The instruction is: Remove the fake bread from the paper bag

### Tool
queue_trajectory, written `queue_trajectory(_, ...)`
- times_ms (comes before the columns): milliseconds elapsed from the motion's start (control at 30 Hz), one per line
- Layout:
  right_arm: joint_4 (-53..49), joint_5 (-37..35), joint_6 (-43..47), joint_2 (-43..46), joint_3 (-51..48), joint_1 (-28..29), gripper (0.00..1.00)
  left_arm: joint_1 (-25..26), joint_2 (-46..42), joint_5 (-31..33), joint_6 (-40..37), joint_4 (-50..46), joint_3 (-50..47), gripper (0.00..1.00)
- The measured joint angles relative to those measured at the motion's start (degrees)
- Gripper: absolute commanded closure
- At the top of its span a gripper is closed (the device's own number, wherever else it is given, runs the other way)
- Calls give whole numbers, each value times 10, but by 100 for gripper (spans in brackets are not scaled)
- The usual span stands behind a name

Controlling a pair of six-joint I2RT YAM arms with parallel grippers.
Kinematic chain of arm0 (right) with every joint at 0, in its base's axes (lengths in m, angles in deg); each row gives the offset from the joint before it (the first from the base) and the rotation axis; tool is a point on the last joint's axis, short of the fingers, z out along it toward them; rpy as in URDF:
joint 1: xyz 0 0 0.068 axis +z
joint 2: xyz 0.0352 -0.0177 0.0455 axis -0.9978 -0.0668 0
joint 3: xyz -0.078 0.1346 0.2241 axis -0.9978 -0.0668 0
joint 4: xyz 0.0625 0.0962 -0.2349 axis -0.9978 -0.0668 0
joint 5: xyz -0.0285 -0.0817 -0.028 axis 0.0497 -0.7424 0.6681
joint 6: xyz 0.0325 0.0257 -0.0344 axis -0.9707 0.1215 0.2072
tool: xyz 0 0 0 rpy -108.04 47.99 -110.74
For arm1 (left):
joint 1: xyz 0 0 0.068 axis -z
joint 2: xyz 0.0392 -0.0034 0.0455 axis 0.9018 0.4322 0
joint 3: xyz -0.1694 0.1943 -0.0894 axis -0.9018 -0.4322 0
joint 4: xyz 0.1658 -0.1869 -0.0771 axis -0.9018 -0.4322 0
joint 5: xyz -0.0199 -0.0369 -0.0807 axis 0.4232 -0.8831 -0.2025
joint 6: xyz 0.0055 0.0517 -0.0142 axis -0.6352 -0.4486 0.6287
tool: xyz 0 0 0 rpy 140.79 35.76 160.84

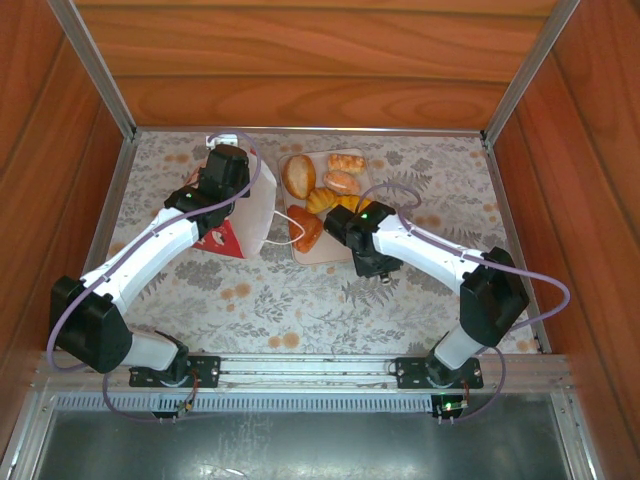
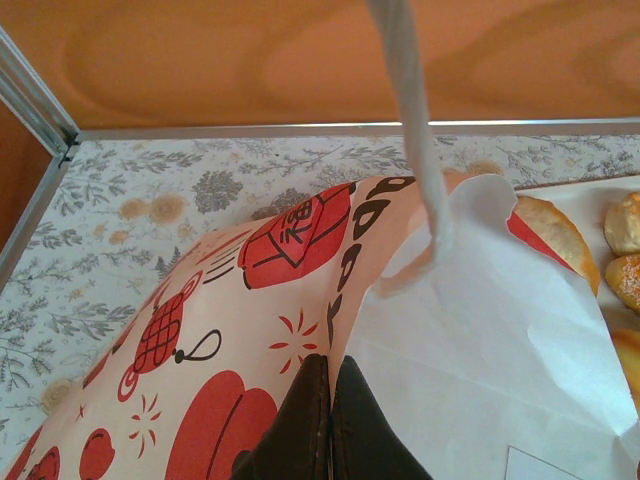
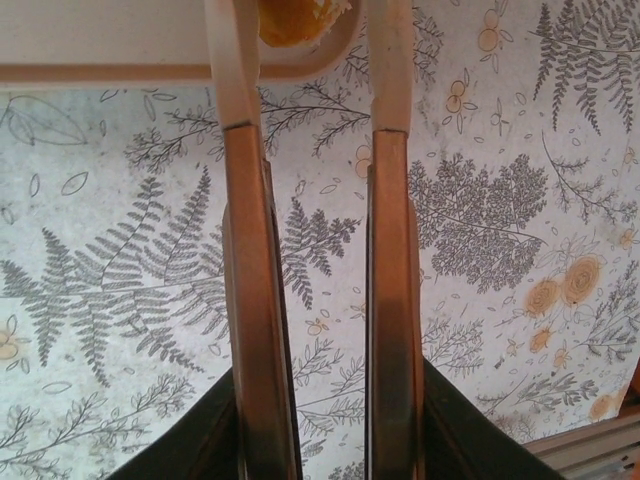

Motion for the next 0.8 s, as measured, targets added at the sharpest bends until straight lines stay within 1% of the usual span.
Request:
queue_trajectory(267,-3,26,13,0,2,12,53,0,0,-2,0,0,0,100)
queue_trajectory(500,-2,43,22,0,4,18,50,0,0,-4,0,0,0,100)
queue_trajectory(800,0,48,26,11,26,19,47,0,0,-4,0,0,0,100)
